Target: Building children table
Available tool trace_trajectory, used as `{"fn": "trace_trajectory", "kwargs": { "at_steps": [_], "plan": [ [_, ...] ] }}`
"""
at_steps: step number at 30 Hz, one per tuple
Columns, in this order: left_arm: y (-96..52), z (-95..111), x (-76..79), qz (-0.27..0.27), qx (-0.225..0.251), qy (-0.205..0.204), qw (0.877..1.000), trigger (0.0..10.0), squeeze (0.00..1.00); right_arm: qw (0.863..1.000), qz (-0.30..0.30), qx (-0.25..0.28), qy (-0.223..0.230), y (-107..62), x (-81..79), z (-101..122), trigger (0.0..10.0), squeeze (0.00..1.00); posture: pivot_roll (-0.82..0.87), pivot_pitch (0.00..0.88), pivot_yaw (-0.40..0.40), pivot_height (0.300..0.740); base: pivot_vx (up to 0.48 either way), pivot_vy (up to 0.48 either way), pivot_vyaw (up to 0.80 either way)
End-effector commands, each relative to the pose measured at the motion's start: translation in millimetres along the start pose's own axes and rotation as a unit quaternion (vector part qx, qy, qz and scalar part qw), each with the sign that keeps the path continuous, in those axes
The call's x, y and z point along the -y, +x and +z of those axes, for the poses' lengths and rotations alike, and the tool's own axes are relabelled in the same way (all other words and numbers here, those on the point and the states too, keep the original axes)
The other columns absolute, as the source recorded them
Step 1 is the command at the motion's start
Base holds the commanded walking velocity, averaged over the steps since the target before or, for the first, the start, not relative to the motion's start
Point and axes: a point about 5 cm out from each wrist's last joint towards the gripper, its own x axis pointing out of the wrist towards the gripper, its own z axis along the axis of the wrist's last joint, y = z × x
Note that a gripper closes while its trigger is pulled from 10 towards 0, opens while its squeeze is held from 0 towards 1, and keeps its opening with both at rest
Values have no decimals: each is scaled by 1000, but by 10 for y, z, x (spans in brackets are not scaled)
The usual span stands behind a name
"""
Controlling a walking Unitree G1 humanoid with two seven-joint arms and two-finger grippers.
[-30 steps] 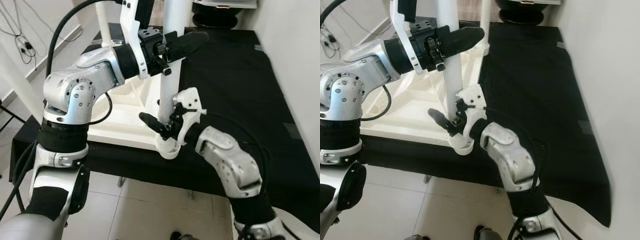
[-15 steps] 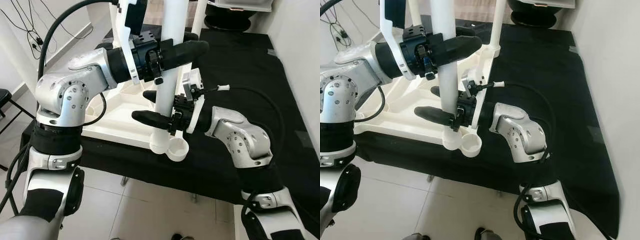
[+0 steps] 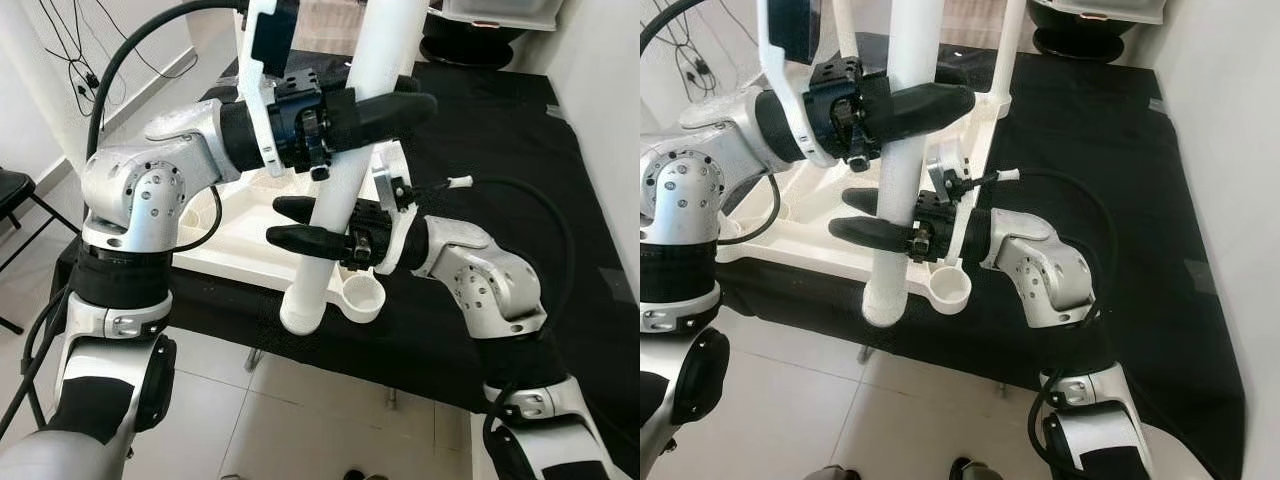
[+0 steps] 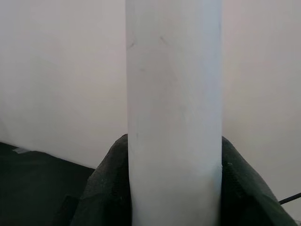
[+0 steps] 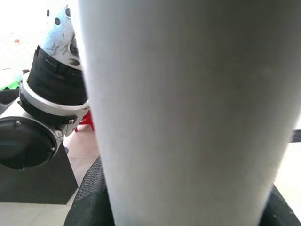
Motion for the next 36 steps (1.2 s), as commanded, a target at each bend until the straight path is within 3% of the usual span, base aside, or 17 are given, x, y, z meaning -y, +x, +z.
{"fn": "trace_trajectory", "kwargs": {
  "at_steps": [1, 9, 10, 11, 12, 16, 17, 18, 22, 23, 24, 27, 30, 32, 34, 35, 36],
  "plan": [
    [280, 26, 168, -76, 42, 0, 996, 0, 0, 995, 100, -6, -4, 357, -205, -41, 0, 0, 28, 108, -48, 740, 0, 0, 0],
    [269, 49, 157, -70, 54, 10, 996, 0, 0, 997, 76, -4, -15, 348, -154, -37, 0, 0, 31, 111, -45, 740, 0, 0, 0],
    [254, 57, 141, -59, 58, 13, 996, 2549, 894, 998, 67, -3, -19, 347, -134, -30, 0, 0, 31, 113, -45, 740, 0, 0, 0],
    [254, 57, 141, -59, 58, 13, 996, 2549, 894, 998, 67, -3, -19, 347, -134, -30, 0, 0, 31, 113, -45, 740, 0, 0, 0],
    [176, 99, 125, -47, 70, 6, 996, 10000, 1000, 999, 37, 3, -30, 320, -59, 12, 0, 0, 29, 117, -42, 740, 0, 0, 0],
    [89, 149, 116, -36, 83, -3, 996, 10000, 1000, 999, 11, 7, -39, 278, 8, 56, 0, 0, 28, 121, -40, 740, 0, 0, 0],
    [-75, 219, 123, -19, 104, -15, 994, 10000, 1000, 999, -10, 6, -51, 169, 76, 109, 0, 0, 26, 128, -36, 740, 0, 0, 0],
    [-75, 219, 123, -19, 104, -15, 994, 10000, 1000, 999, -10, 6, -51, 169, 76, 109, 0, 0, 26, 128, -36, 740, 0, 0, 0],
    [-403, 308, 184, 1, 130, -48, 990, 10000, 1000, 996, -47, -11, -78, -102, 204, 226, 0, 0, 30, 163, -36, 740, 0, 0, 0],
    [-403, 308, 184, 1, 130, -48, 990, 10000, 1000, 996, -47, -11, -78, -102, 204, 226, 0, 0, 30, 163, -36, 740, 0, 0, 0],
    [-495, 321, 206, 6, 130, -55, 990, 10000, 1000, 994, -57, -19, -86, -164, 239, 246, 0, 0, 30, 163, -36, 740, 0, 0, 0],
    [-776, 297, 346, 25, 100, -72, 992, 10000, 1000, 989, -97, -32, -107, -346, 373, 344, 0, 0, 35, 189, -39, 740, 0, 0, 0],
    [-843, 260, 405, 28, 88, -81, 992, 10000, 1000, 987, -108, -33, -112, -398, 409, 380, 0, 0, 41, 197, -41, 740, 0, 0, 0],
    [-932, 171, 479, 44, 70, -92, 992, 10000, 1000, 985, -120, -32, -118, -458, 446, 429, 0, 0, 44, 207, -44, 740, 0, 0, 0],
    [-1078, -49, 636, 81, 40, -128, 988, 10000, 1000, 982, -136, -25, -127, -578, 497, 530, 0, 0, 48, 221, -41, 740, 0, 0, 0],
    [-1163, -256, 711, 113, 19, -155, 981, 10000, 1000, 982, -132, -20, -131, -630, 491, 571, 6824, 0, 52, 231, -39, 740, 0, 0, 0],
    [-1163, -256, 711, 113, 19, -155, 981, 10000, 1000, 982, -132, -20, -131, -630, 491, 571, 6824, 0, 52, 231, -39, 740, 0, 0, 0]
  ]
}}
